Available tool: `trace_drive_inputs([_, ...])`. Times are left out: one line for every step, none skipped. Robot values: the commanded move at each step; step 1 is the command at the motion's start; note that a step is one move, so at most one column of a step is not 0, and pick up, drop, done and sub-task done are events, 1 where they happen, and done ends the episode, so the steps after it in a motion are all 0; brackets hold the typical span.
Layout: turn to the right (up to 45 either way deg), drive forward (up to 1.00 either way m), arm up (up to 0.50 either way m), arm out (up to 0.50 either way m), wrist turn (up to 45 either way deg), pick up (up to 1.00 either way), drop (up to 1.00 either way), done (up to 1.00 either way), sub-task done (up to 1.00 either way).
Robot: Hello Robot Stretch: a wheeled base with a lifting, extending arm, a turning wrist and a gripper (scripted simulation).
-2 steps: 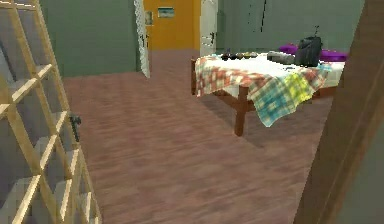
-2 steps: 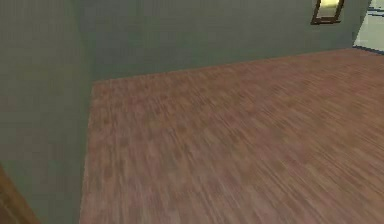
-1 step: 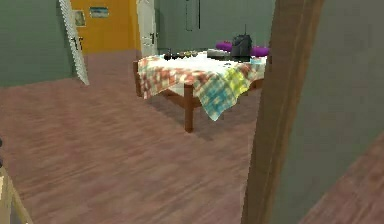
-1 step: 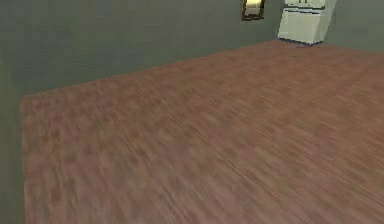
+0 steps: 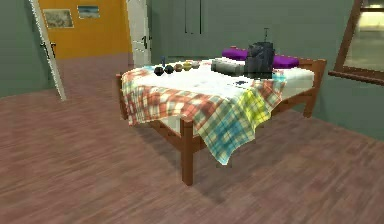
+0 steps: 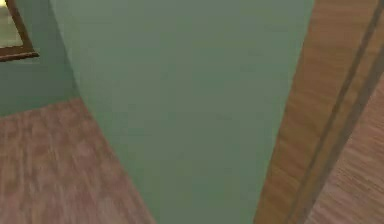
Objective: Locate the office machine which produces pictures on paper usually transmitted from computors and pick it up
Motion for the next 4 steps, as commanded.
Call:
trace_drive_inputs([27.0,0.00,0.00,0.00,0.0,0.00,0.00,0.00,0.00])
trace_drive_inputs([0.0,1.00,0.00,0.00,0.0,0.00,0.00,0.00,0.00])
trace_drive_inputs([3.0,0.00,0.00,0.00,0.0,0.00,0.00,0.00,0.00])
trace_drive_inputs([0.0,0.70,0.00,0.00,0.0,0.00,0.00,0.00,0.00])
